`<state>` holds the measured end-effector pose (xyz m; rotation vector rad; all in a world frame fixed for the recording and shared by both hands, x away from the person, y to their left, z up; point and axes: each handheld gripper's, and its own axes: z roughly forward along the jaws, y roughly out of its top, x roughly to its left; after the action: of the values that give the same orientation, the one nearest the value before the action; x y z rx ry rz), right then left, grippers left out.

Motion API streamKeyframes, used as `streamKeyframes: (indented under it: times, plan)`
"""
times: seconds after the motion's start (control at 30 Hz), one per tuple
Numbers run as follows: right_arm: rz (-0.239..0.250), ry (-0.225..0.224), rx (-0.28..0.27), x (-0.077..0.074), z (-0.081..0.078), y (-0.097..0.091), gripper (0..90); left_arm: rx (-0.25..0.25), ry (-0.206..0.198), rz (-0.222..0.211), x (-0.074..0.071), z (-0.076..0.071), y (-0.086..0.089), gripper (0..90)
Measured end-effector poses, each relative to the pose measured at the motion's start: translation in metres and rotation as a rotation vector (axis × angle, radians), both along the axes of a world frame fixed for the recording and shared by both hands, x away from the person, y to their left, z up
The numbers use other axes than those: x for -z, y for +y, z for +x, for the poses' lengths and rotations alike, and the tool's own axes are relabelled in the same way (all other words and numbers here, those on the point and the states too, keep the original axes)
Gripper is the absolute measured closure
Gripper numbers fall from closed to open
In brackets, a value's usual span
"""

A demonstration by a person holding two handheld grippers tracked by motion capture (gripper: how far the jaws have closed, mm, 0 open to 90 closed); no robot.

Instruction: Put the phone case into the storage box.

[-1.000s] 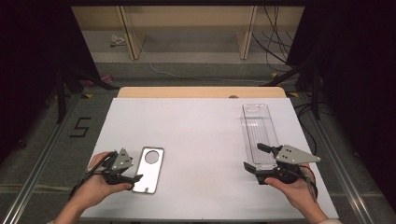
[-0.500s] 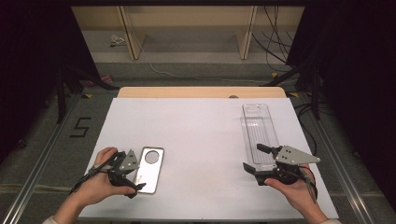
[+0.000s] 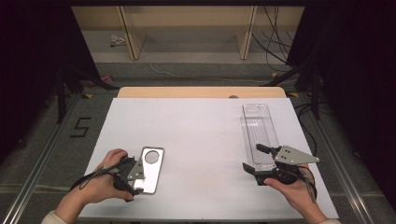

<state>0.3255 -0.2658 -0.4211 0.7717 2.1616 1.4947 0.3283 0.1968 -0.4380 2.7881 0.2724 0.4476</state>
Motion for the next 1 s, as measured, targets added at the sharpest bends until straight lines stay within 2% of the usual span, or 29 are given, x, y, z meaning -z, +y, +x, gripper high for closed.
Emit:
streamKeyframes:
  times: [0.13,0.37,0.6,1.0]
  plan:
    - [0.000,0.003,0.001,0.000,0.000,0.000,17.5,0.091,0.024,0.037,0.002,-0.003,-0.007,15.8]
    - [0.003,0.003,0.000,0.000,0.000,0.000,17.5,0.154,0.035,0.109,0.008,-0.004,-0.018,20.2]
    - [0.002,0.003,-0.003,0.000,0.000,0.001,17.5,0.156,0.056,0.154,0.016,-0.003,-0.018,25.7]
    - [0.003,0.001,-0.006,0.000,0.000,0.001,17.5,0.168,0.068,0.172,0.019,-0.001,-0.022,32.3]
